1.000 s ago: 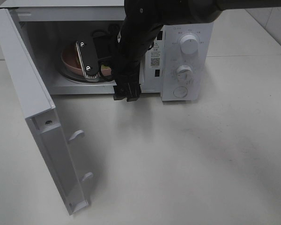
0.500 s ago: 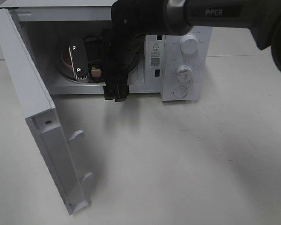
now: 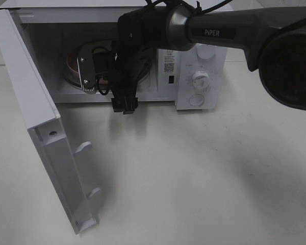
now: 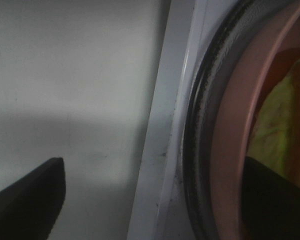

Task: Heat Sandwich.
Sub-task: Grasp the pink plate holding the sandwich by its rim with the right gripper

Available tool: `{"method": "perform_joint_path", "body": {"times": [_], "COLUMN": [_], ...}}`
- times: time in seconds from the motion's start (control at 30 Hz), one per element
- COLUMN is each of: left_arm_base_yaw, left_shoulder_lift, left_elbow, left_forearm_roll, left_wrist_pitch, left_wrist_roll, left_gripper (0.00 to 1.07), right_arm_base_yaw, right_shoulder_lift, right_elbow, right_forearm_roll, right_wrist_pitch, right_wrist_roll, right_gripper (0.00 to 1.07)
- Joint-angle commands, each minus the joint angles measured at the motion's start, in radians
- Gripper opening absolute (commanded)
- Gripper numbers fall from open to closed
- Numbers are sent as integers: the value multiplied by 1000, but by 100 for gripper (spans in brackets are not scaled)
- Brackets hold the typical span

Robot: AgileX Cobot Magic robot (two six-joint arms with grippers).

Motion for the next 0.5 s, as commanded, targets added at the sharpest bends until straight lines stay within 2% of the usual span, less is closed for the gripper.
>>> {"method": "perform_joint_path", "body": {"times": [0.03, 0.37, 0.47, 0.5], "left_arm_base_yaw": [3, 3, 3, 3], "left_shoulder_lift": [-19, -19, -19, -19], "left_elbow": [1, 1, 1, 1], "left_forearm_roll": [-6, -6, -6, -6], "left_wrist_pitch": [-7, -7, -7, -7], "left_wrist_roll": [4, 4, 4, 4], "left_gripper": [98, 98, 98, 98], "right_arm_base_yaw": [-6, -6, -6, -6], "right_shoulder_lift": [9, 34, 34, 34], "right_elbow": [-13, -21, -21, -21], "right_forearm_roll": [6, 7, 20, 20], "right_wrist_pitch": [2, 4, 4, 4], "right_wrist_roll": [4, 4, 4, 4], "right_gripper": [86, 82, 73, 73]}}
